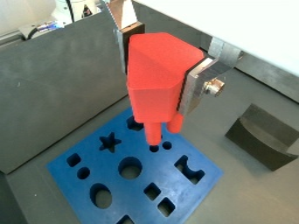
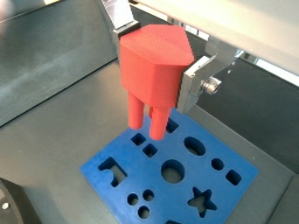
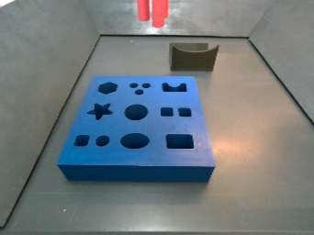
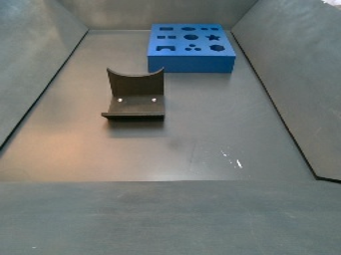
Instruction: Insert the 3 prong object.
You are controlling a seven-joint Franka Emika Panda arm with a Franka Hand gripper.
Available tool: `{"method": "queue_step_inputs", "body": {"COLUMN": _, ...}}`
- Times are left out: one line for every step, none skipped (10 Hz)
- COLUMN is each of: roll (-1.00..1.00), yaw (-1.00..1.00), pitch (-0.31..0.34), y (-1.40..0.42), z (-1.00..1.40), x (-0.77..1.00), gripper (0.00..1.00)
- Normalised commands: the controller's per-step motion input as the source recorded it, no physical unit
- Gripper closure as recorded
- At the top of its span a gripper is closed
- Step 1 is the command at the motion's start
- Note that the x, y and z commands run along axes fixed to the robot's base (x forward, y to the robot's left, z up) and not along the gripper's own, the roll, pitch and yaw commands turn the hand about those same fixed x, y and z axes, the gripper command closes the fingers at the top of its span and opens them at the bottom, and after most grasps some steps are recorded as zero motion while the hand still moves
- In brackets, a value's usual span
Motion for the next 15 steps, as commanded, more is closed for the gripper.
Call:
{"method": "queue_step_inputs", "body": {"roll": -0.1, "yaw": -0.53, "pitch": 0.064, "y": 0.4, "z": -0.71, "x": -0.29, "gripper": 1.0}}
{"method": "queue_step_inputs", "body": {"roll": -0.11, "yaw": -0.54, "pitch": 0.123, "y": 0.43, "z": -0.83, "x": -0.31, "gripper": 1.0}}
{"method": "queue_step_inputs", "body": {"roll": -0.12, "yaw": -0.71, "pitch": 0.097, "y": 0.21, "z": -0.8, "x": -0.31, "gripper": 1.0}}
{"method": "queue_step_inputs", "body": {"roll": -0.1, "yaw": -0.85, "pitch": 0.081, "y": 0.06, "z": -0.77, "x": -0.26, "gripper": 1.0}}
{"method": "queue_step_inputs", "body": {"roll": -0.08, "yaw": -0.96, "pitch": 0.1, "y": 0.0, "z": -0.78, "x": -0.08, "gripper": 1.0}}
{"method": "queue_step_inputs", "body": {"roll": -0.07, "yaw": -0.99, "pitch": 0.109, "y": 0.0, "z": -0.79, "x": -0.02, "gripper": 1.0}}
{"method": "queue_step_inputs", "body": {"roll": -0.07, "yaw": -0.99, "pitch": 0.111, "y": 0.0, "z": -0.79, "x": -0.02, "gripper": 1.0}}
{"method": "queue_step_inputs", "body": {"roll": -0.12, "yaw": -0.92, "pitch": 0.116, "y": 0.0, "z": -0.69, "x": 0.0, "gripper": 1.0}}
{"method": "queue_step_inputs", "body": {"roll": -0.18, "yaw": -0.59, "pitch": 0.079, "y": 0.26, "z": -0.65, "x": 0.01, "gripper": 1.0}}
{"method": "queue_step_inputs", "body": {"roll": -0.25, "yaw": -0.16, "pitch": 0.009, "y": 0.51, "z": -0.46, "x": 0.07, "gripper": 1.0}}
{"method": "queue_step_inputs", "body": {"roll": -0.16, "yaw": 0.0, "pitch": 0.0, "y": 0.37, "z": -0.39, "x": 0.04, "gripper": 1.0}}
{"method": "queue_step_inputs", "body": {"roll": -0.14, "yaw": 0.0, "pitch": -0.053, "y": 0.32, "z": -0.46, "x": 0.03, "gripper": 1.0}}
{"method": "queue_step_inputs", "body": {"roll": -0.22, "yaw": 0.0, "pitch": -0.063, "y": 0.25, "z": -0.5, "x": 0.06, "gripper": 1.0}}
{"method": "queue_step_inputs", "body": {"roll": -0.17, "yaw": 0.01, "pitch": -0.047, "y": 0.18, "z": -0.53, "x": 0.08, "gripper": 1.0}}
{"method": "queue_step_inputs", "body": {"roll": -0.12, "yaw": 0.14, "pitch": -0.064, "y": 0.15, "z": -0.57, "x": 0.0, "gripper": 1.0}}
